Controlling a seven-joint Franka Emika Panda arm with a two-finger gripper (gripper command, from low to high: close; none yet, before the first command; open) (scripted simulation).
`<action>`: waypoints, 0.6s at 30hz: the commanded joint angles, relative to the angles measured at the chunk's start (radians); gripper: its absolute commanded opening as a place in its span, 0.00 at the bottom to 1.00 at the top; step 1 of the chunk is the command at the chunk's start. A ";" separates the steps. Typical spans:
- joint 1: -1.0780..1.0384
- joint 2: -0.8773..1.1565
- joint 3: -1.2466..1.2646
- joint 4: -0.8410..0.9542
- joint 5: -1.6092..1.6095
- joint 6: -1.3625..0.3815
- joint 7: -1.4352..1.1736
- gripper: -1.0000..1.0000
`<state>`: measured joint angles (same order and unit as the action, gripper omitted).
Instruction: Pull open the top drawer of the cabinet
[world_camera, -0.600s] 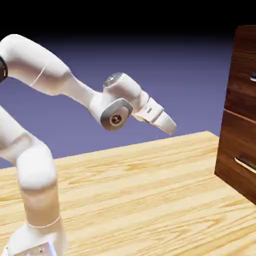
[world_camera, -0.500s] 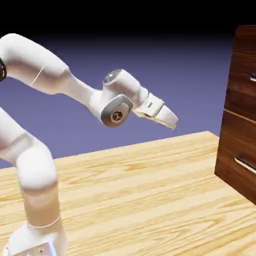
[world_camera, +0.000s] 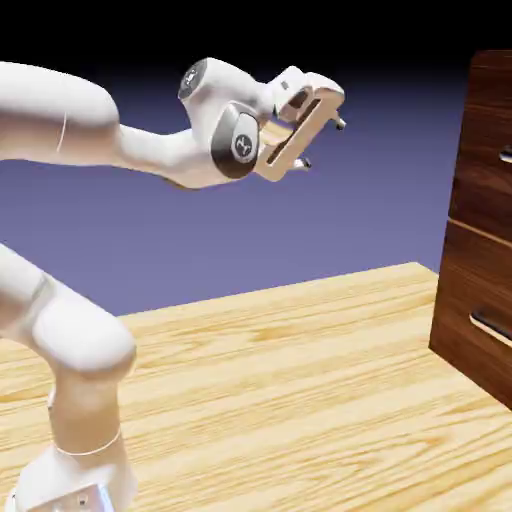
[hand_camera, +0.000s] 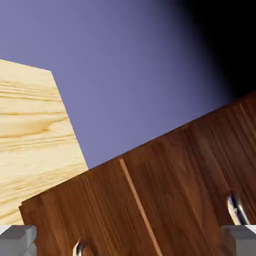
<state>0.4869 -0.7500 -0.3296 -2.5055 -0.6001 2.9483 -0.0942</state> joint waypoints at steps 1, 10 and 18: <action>0.025 -0.009 -0.017 0.016 -0.031 -0.005 -0.044 0.50; 0.247 -0.094 -0.172 0.159 -0.313 -0.046 -0.435 0.50; 0.445 -0.169 -0.309 0.285 -0.562 -0.083 -0.783 0.50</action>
<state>0.9321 -0.9188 -0.6385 -2.2201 -1.1626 2.8651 -0.8771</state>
